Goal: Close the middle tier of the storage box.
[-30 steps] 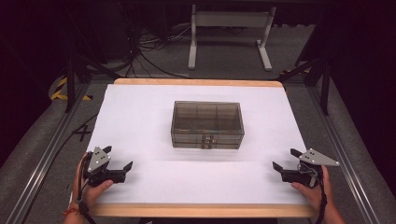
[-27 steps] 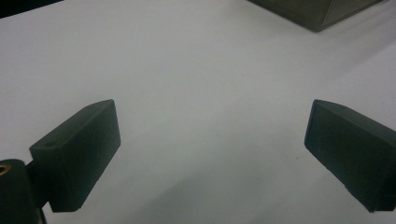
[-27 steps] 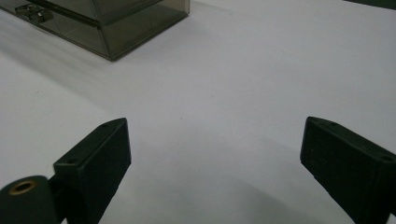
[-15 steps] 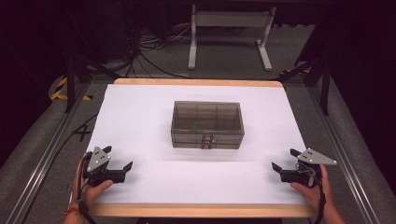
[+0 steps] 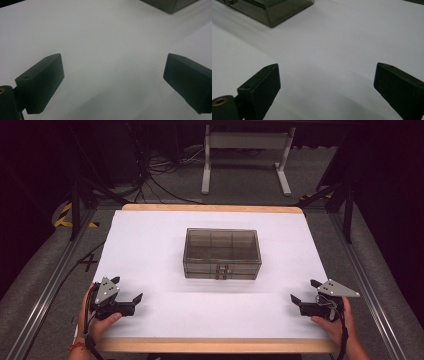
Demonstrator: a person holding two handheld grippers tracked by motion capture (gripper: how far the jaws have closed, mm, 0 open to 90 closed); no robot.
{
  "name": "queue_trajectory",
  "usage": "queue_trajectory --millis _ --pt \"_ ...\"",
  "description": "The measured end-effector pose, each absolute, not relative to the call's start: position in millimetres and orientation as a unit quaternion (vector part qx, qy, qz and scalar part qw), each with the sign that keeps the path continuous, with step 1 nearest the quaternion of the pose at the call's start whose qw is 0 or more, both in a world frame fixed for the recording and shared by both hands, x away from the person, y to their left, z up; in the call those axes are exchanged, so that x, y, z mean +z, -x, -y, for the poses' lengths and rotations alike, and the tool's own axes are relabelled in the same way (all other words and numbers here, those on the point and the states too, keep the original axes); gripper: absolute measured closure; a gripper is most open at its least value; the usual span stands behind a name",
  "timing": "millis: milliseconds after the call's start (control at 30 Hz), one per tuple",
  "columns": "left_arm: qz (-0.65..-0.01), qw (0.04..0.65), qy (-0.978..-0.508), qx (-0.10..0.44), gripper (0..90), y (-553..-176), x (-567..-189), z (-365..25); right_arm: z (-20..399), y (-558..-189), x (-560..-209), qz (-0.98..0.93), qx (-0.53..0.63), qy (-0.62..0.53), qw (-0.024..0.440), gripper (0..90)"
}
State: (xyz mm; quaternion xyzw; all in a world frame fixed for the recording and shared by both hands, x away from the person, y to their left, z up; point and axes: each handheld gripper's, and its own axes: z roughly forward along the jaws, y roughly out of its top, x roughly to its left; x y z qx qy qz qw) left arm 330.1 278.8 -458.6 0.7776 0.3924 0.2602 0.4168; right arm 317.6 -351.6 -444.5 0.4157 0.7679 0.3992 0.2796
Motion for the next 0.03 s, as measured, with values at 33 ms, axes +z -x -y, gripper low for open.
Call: queue_trajectory --millis 33 --pt "-0.395 0.417 -0.777 0.258 3.6 -330.3 -458.5 -278.9 351.5 -317.6 -444.5 -0.768 0.399 -0.416 0.28 7.8"
